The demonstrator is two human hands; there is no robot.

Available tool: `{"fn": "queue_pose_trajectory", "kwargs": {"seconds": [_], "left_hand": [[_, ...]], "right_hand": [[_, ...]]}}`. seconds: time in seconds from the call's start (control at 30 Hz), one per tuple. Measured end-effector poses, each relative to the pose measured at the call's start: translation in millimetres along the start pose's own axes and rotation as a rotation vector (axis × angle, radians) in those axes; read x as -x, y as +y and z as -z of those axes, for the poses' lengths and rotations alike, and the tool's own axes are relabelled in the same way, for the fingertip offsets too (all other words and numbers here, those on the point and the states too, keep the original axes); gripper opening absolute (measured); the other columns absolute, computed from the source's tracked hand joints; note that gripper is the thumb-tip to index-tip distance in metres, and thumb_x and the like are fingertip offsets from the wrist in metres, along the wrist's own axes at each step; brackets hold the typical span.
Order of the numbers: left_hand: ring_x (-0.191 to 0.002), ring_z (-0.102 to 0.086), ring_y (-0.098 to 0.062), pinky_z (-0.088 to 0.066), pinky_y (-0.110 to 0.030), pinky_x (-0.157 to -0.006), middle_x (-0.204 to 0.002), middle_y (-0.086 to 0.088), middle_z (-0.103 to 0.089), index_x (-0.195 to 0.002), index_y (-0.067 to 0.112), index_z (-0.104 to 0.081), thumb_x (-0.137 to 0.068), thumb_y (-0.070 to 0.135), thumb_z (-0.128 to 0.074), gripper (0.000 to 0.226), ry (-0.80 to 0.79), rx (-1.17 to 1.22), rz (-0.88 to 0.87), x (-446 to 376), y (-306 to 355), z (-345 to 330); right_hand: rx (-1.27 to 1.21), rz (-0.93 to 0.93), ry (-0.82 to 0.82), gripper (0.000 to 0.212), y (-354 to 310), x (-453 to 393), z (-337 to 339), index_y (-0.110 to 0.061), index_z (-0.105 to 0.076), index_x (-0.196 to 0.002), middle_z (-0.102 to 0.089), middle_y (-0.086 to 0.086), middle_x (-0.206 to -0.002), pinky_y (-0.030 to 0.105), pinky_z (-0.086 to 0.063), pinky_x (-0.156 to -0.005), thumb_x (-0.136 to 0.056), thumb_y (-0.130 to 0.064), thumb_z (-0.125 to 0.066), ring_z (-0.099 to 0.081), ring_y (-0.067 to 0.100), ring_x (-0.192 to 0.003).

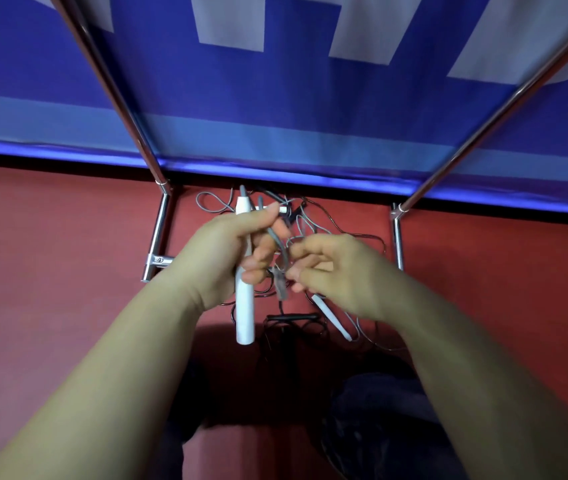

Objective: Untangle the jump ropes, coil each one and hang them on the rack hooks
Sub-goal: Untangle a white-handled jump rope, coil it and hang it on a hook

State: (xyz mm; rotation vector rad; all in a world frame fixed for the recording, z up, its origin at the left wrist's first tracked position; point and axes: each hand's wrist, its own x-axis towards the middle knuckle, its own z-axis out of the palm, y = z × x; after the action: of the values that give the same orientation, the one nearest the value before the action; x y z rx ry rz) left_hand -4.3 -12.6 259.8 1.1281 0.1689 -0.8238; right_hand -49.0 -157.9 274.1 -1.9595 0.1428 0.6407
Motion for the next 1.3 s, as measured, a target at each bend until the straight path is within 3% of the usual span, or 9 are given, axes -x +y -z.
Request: {"fn": "queue_pose_trajectory", "kwargs": {"seconds": [0.17, 0.33, 0.43, 0.5, 0.6, 0.73, 0.87, 1.1, 1.3], "left_hand": [[-0.033, -0.025, -0.004, -0.020, -0.014, -0.032, -0.047, 0.004, -0.038, -0.082, 0.012, -0.071, -0.074, 0.033, -0.060, 0.025, -0.020, 0.013, -0.017, -0.6, -2.2, 0.9], [-0.035, -0.036, 0.001, -0.029, -0.011, -0.040, -0.041, 0.016, -0.045, -0.083, 0.009, -0.069, -0.086, 0.013, -0.066, 0.006, -0.009, -0.603, -0.110, 6.7, -9.9, -1.9], [-0.033, -0.031, -0.001, -0.022, -0.011, -0.037, -0.037, 0.014, -0.040, -0.079, 0.006, -0.068, -0.092, 0.019, -0.059, 0.021, 0.066, -0.651, -0.115, 2.6, -14.7, -0.7], [-0.038, -0.022, -0.008, -0.016, -0.019, -0.038, -0.043, 0.010, -0.035, -0.071, 0.011, -0.069, -0.093, 0.022, -0.055, 0.028, 0.103, -0.474, -0.092, -1.5, -13.7, 2.2], [-0.039, -0.022, -0.008, -0.018, -0.017, -0.039, -0.047, 0.004, -0.033, -0.062, 0.016, -0.067, -0.093, 0.020, -0.051, 0.035, 0.094, -0.221, -0.074, -4.2, -10.7, 2.2], [-0.035, -0.024, -0.004, -0.020, -0.014, -0.033, -0.045, 0.007, -0.030, -0.068, 0.013, -0.061, -0.085, 0.028, -0.052, 0.024, 0.083, 0.067, -0.032, -4.3, -0.8, 3.8], [-0.038, -0.028, -0.005, -0.027, -0.016, -0.035, -0.051, 0.006, -0.035, -0.090, 0.012, -0.065, -0.081, 0.037, -0.056, 0.028, 0.096, 0.034, -0.079, -6.2, -4.0, 3.5], [-0.050, -0.039, -0.009, -0.036, -0.021, -0.049, -0.060, 0.005, -0.052, -0.087, 0.014, -0.067, -0.082, 0.034, -0.065, 0.021, 0.062, -0.290, -0.140, -6.7, -17.9, -1.9], [-0.065, -0.046, -0.017, -0.035, -0.028, -0.064, -0.063, -0.001, -0.055, -0.053, 0.018, -0.060, -0.068, 0.015, -0.068, 0.017, 0.093, -0.185, -0.051, -9.3, -14.4, 2.2]], "right_hand": [[-0.026, 0.033, 0.195, 0.019, 5.7, -6.2, 1.5, -0.020, -0.055, -0.072, -0.060, 0.001, -0.066, 0.026, -0.054, -0.064, -0.090, -0.015, -0.058, -0.064, 0.015, -0.064], [-0.784, -0.023, 0.353, 0.030, -10.4, -9.6, 18.9, -0.008, -0.052, -0.072, -0.053, 0.003, -0.050, 0.022, -0.051, -0.046, -0.099, -0.011, -0.038, -0.052, 0.009, -0.039], [-1.081, -0.020, 0.387, 0.027, -11.6, -8.5, 26.2, -0.007, -0.055, -0.079, -0.058, 0.001, -0.051, 0.023, -0.055, -0.051, -0.098, -0.016, -0.040, -0.057, 0.010, -0.044], [-0.968, -0.039, 0.338, 0.022, -11.6, -7.1, 25.4, -0.010, -0.058, -0.084, -0.063, 0.003, -0.065, 0.024, -0.056, -0.056, -0.098, -0.019, -0.043, -0.059, 0.012, -0.052], [-0.315, -0.052, 0.199, 0.004, -4.2, -4.5, 15.9, -0.018, -0.059, -0.091, -0.062, -0.002, -0.081, 0.020, -0.051, -0.065, -0.092, -0.019, -0.055, -0.057, 0.008, -0.067], [0.101, 0.036, 0.099, 0.005, 7.5, -4.6, 4.2, -0.025, -0.061, -0.086, -0.056, -0.013, -0.072, 0.018, -0.044, -0.071, -0.088, -0.020, -0.062, -0.052, 0.003, -0.067], [-0.060, 0.046, 0.179, 0.012, 5.4, -5.6, 7.2, -0.025, -0.060, -0.078, -0.061, -0.009, -0.070, 0.020, -0.045, -0.066, -0.089, -0.019, -0.060, -0.054, 0.002, -0.062], [-0.231, 0.073, 0.150, 0.021, -4.7, -1.5, 3.3, -0.025, -0.063, -0.075, -0.064, -0.014, -0.061, 0.007, -0.043, -0.051, -0.086, -0.006, -0.063, -0.058, -0.008, -0.050], [-0.223, 0.104, 0.517, 0.021, 0.7, -7.9, 17.0, -0.030, -0.063, -0.075, -0.067, -0.009, -0.073, 0.025, -0.052, -0.071, -0.088, -0.014, -0.059, -0.059, -0.002, -0.059]]}}
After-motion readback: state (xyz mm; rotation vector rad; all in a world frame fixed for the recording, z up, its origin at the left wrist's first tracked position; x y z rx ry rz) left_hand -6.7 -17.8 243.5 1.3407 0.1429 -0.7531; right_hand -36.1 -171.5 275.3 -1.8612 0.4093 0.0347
